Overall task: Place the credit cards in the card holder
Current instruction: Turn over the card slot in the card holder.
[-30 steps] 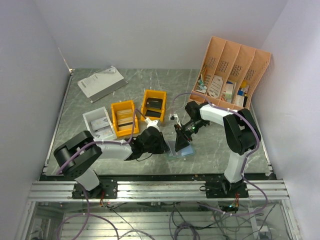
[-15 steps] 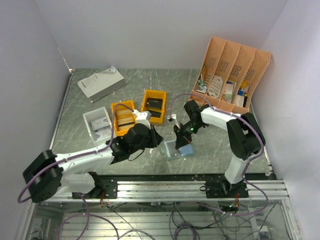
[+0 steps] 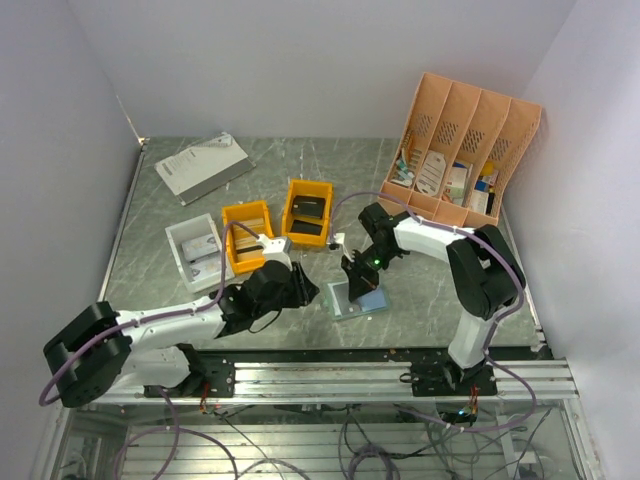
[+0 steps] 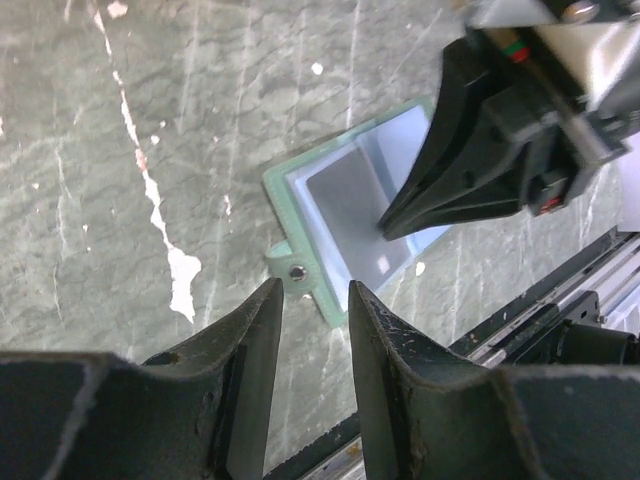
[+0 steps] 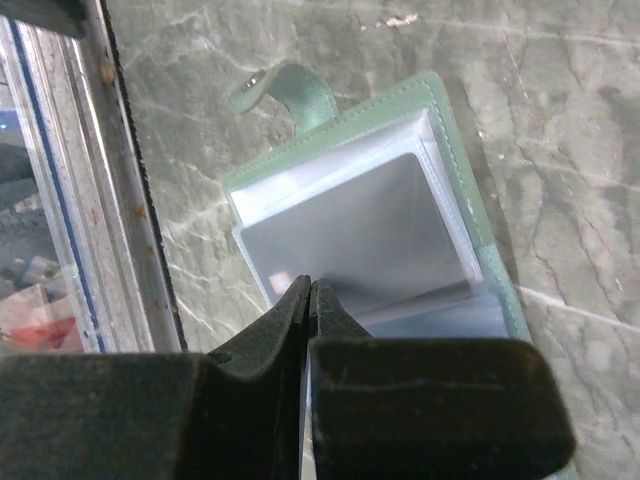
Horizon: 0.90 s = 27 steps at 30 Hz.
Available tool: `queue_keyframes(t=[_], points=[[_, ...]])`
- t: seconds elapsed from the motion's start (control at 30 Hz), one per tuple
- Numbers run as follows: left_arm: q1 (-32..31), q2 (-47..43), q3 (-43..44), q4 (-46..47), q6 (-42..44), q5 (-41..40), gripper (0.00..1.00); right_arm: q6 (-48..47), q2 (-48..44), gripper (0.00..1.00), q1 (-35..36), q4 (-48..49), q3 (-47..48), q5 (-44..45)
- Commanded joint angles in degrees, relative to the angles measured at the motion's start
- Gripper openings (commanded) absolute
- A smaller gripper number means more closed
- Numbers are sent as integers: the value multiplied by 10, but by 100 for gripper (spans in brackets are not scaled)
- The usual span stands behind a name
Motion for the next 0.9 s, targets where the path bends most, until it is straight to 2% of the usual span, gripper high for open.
queue_keyframes(t=[0.0,0.17,0.37,0.53,0.63,0.77,0.87], points=[[2,28,-15,44,-18,11,44,-33,-28,0,-12,-20,2,21],[2,92,1,61,-15,31,43,-25,-23,0,-13,-5,-12,69],[-2,151,11,98,-18,47,40,-10,-3,0,-13,3,-6,76],[-10,209,20,141,-18,70,27,0,9,0,-8,4,1,48],[-14,237,26,158,-20,78,24,4,21,0,-4,3,7,36],[-16,237,28,151,-19,67,23,2,16,0,-7,-3,10,29],[-15,204,32,105,-8,38,24,-7,-14,0,-28,-8,9,19]])
